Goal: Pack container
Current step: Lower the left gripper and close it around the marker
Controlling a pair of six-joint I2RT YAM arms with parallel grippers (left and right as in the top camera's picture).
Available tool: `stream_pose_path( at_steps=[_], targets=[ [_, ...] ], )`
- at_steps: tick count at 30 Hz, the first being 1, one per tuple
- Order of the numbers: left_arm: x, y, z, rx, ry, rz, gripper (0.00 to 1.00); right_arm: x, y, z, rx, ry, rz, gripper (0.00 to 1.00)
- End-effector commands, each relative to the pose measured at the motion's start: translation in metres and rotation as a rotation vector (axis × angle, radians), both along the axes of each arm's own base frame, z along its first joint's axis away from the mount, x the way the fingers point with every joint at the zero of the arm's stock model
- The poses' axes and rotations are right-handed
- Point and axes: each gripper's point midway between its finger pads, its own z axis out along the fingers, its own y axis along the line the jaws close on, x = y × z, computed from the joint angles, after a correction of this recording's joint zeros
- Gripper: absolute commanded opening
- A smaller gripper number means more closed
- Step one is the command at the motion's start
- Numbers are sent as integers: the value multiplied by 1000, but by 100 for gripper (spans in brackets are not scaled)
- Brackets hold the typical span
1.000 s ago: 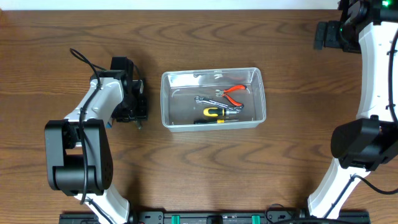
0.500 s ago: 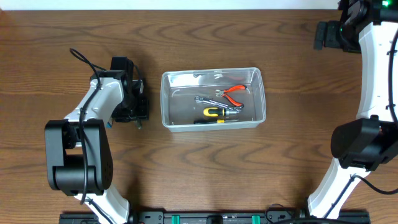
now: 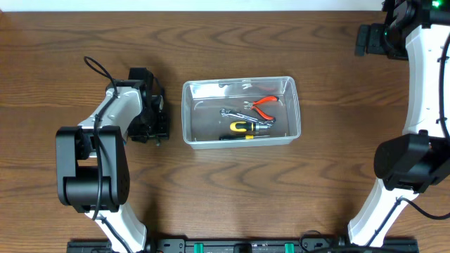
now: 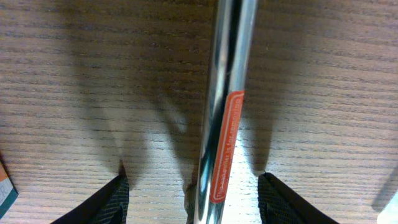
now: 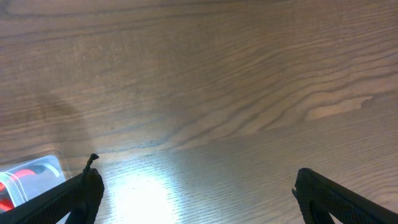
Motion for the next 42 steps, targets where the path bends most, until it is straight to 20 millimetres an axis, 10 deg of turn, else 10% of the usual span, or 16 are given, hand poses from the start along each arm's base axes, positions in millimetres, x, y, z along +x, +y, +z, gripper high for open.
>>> stream_pose_path(
  at_steps=[1, 42],
  targets=[
    [-9, -2, -12, -6, 43, 4, 54, 1, -3, 4, -9, -11, -5, 99],
    [17, -2, 29, -7, -98, 4, 9, 1, -1, 4, -9, -11, 0, 99]
  ],
)
